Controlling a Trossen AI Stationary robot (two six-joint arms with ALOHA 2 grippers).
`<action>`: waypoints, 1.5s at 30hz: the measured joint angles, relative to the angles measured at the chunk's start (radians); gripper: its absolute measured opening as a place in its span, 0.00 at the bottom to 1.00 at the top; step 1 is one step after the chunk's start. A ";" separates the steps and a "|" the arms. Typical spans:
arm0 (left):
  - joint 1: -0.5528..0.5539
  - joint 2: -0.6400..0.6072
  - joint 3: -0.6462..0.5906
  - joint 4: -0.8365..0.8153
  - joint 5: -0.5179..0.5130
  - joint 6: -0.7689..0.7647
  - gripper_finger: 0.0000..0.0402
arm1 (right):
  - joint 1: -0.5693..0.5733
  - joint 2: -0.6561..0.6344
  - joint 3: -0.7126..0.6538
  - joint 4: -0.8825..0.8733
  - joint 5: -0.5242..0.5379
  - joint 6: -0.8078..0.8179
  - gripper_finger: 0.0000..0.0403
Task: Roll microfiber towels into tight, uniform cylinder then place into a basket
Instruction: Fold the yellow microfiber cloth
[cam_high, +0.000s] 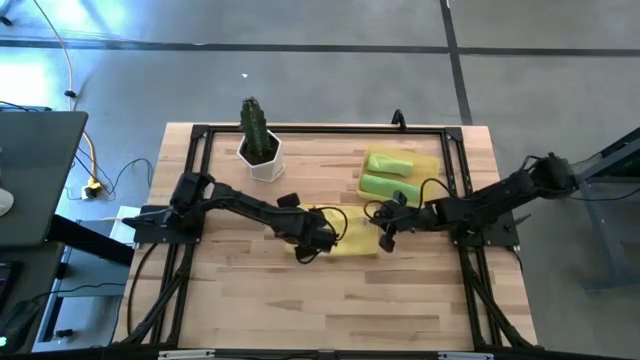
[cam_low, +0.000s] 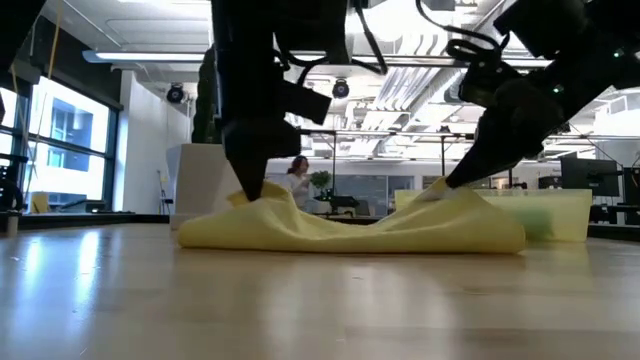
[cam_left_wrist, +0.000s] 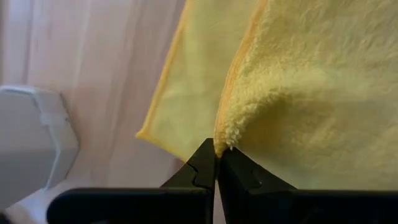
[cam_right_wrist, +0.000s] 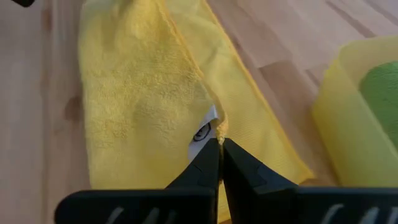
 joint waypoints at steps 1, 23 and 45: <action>0.005 0.000 0.000 -0.007 -0.005 -0.001 0.00 | -0.008 0.001 0.000 0.001 0.000 0.000 0.00; 0.081 -0.003 0.001 -0.022 -0.051 0.022 0.00 | -0.102 0.004 0.000 0.000 -0.013 -0.103 0.02; 0.094 0.009 0.000 0.016 -0.047 0.070 0.00 | -0.093 0.080 0.070 -0.111 -0.051 -0.096 0.37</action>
